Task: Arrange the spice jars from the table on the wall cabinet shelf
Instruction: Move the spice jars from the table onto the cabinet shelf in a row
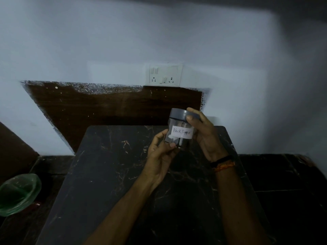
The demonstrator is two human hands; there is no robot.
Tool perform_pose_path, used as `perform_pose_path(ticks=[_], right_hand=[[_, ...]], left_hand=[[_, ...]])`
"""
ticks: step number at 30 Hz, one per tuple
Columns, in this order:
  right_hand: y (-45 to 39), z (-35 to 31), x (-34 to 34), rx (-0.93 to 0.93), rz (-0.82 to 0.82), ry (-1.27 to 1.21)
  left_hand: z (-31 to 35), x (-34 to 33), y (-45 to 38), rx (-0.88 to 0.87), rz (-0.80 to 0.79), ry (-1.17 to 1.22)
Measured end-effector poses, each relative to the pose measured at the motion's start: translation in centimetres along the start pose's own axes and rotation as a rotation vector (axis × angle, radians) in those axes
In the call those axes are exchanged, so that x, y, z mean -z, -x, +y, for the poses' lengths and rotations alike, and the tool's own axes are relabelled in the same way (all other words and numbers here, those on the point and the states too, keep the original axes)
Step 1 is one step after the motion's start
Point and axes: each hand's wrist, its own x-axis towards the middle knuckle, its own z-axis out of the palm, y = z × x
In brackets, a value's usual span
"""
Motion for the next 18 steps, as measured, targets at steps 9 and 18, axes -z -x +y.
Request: perform_pose_path(ticks=[9, 18], right_hand=[[-1.8, -10.4, 1.6, 0.208, 0.035, 0.052], [-3.6, -19.8, 3.2, 0.375, 0.096, 0.168]], left_hand=[[4.2, -7.8, -5.2, -0.086, -0.168, -0.053], [8.4, -15.8, -8.7, -0.147, -0.297, -0.079]])
